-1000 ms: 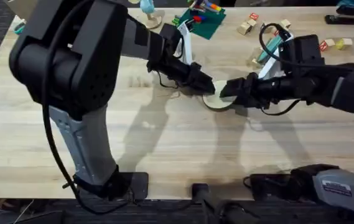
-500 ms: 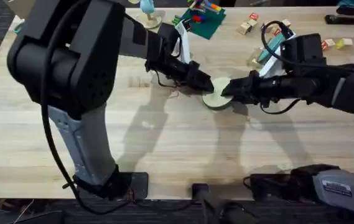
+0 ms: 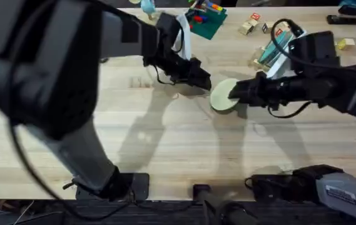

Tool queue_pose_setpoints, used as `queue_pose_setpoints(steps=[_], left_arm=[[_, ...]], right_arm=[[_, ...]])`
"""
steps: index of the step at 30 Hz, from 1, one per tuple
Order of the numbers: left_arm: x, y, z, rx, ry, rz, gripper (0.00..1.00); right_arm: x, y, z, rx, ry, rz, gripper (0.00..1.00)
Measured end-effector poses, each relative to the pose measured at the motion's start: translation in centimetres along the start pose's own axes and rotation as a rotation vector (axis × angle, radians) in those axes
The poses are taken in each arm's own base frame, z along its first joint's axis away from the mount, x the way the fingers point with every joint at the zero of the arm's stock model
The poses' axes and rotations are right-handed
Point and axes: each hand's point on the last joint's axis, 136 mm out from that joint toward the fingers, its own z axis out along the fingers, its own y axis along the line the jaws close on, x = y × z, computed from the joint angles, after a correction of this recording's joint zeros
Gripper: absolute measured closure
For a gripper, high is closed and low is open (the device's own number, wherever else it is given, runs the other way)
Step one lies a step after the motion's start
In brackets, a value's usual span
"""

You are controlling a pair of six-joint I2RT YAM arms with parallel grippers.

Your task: Pick up the plates from the table one by one and place each into a slot on the dish rack.

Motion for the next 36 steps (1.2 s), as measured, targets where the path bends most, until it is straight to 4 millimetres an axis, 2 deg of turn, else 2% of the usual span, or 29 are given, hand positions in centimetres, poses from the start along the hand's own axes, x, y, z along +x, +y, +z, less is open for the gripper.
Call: queue_pose_setpoints(steps=[7, 15, 21, 25, 26, 27, 31, 32, 36], left_arm=[[-0.9, -3.0, -5.3, -0.182, -0.086, 0.104, 0.960], [0.3, -5.0, -11.1, -0.408, -0.145, 0.230, 0.960], [0.7, -6.7, -14.6, -0.520, -0.202, 0.362, 0.960], [0.7, -8.0, -16.4, -0.566, -0.251, 0.432, 0.940], [0.7, -8.2, -16.8, -0.579, -0.261, 0.441, 0.875], [0.7, -8.3, -17.2, -0.593, -0.270, 0.453, 0.753], [0.7, -8.4, -18.0, -0.634, -0.288, 0.467, 0.144], [0.7, -8.3, -18.1, -0.640, -0.288, 0.465, 0.042], [0.7, -8.1, -18.2, -0.651, -0.285, 0.466, 0.008]], right_arm=[[-1.1, 0.0, -3.9, 0.128, -0.068, -0.002, 0.969], [-3.2, 1.1, -10.1, 0.281, -0.159, -0.011, 0.969], [-4.5, 2.1, -14.7, 0.369, -0.241, -0.021, 0.969], [-4.7, 2.3, -17.6, 0.429, -0.276, -0.020, 0.969], [-4.7, 2.4, -18.3, 0.442, -0.288, -0.020, 0.969], [-4.8, 2.5, -18.9, 0.453, -0.300, -0.021, 0.969], [-5.1, 2.8, -21.2, 0.494, -0.338, -0.022, 0.969], [-5.3, 2.9, -21.7, 0.507, -0.344, -0.020, 0.969], [-5.8, 2.9, -22.9, 0.560, -0.348, -0.010, 0.970]])
